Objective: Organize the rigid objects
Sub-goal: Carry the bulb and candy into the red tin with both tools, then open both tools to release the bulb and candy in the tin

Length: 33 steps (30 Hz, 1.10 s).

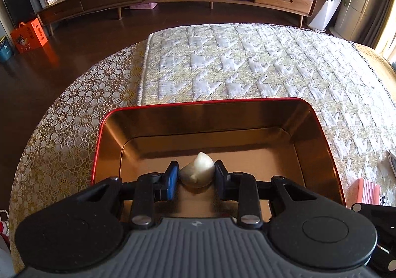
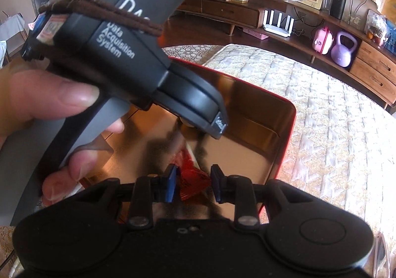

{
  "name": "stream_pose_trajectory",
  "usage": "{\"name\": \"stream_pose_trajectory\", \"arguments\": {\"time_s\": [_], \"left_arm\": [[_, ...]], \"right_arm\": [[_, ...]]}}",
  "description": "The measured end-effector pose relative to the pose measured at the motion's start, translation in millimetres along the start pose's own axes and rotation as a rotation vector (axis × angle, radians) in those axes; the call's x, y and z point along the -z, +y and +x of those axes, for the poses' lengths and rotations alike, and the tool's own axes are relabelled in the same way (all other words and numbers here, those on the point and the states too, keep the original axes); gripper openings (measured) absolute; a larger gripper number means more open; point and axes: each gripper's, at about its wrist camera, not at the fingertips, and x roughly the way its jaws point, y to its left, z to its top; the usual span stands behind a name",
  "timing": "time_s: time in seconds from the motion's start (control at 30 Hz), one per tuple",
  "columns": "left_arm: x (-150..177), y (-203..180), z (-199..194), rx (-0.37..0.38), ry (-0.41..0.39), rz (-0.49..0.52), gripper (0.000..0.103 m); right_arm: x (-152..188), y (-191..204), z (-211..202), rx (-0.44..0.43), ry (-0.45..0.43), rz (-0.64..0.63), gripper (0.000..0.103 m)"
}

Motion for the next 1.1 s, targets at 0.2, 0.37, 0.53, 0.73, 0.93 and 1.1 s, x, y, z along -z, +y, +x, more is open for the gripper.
{"name": "stream_pose_trajectory", "arguments": {"time_s": [0.2,0.37,0.53,0.73,0.93,1.1], "left_arm": [[2,3,-3,-0.015,0.001,-0.022,0.031],[4,4,-15,-0.01,-0.016,-0.044,0.031],[9,4,-30,-0.01,-0.035,-0.058,0.031],[17,2,-51,-0.011,-0.056,-0.065,0.031],[26,-5,-78,-0.016,-0.084,-0.052,0.031],[34,-11,-98,0.005,-0.099,-0.05,0.044]], "right_arm": [[-12,-16,1,-0.011,-0.006,0.019,0.036],[-14,-22,-7,-0.023,-0.027,0.052,0.041],[-13,-22,-20,-0.006,-0.05,0.054,0.046],[-11,-23,-38,-0.001,-0.069,0.073,0.054],[-8,-27,-59,0.008,-0.089,0.101,0.059],[0,-25,-79,0.016,-0.105,0.118,0.063]]}}
